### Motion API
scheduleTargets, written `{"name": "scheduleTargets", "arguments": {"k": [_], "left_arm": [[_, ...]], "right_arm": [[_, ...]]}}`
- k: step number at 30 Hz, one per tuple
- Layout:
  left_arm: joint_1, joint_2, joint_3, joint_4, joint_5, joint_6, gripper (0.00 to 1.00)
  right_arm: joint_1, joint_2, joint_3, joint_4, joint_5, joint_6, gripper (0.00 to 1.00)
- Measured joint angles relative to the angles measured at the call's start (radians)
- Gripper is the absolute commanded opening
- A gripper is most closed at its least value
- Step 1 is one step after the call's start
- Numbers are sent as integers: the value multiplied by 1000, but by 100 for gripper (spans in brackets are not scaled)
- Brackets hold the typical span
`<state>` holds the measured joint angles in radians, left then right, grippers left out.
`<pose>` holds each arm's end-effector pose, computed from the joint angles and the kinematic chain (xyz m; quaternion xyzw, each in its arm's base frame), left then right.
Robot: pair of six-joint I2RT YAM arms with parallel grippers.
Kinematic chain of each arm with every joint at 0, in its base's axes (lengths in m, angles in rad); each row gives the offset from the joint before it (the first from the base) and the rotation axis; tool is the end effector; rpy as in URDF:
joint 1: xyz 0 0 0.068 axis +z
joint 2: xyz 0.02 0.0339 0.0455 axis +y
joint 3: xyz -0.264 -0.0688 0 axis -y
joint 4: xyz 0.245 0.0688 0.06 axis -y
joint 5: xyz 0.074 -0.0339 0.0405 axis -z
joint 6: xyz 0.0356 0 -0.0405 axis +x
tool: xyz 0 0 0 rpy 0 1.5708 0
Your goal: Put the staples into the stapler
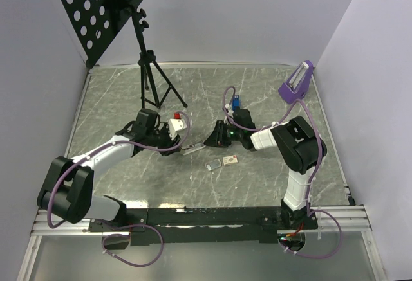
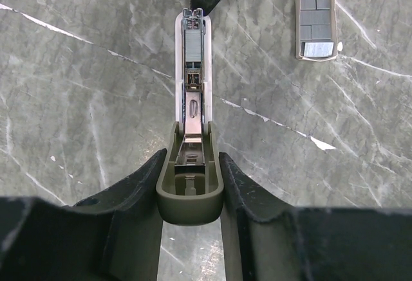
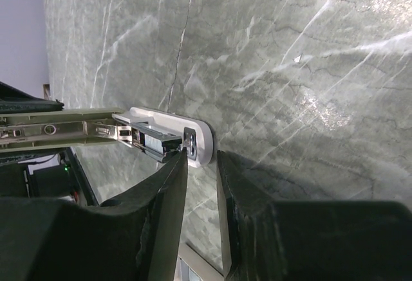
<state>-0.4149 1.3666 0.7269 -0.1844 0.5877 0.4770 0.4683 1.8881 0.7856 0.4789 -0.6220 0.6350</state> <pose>0.2384 -0.1266 0.1978 0.4797 0.7585 -0.2587 0.3573 0.3030 0.1765 0.1127 -0.0685 0.8559 0.4595 0.2271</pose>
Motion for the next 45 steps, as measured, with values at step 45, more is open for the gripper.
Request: {"name": "scheduleTargets", "arguments": {"k": [45], "left_arm": [[-300, 481, 425, -145, -351, -173, 32]], "right_arm": [[4, 3, -6, 27, -5, -23, 32]]}}
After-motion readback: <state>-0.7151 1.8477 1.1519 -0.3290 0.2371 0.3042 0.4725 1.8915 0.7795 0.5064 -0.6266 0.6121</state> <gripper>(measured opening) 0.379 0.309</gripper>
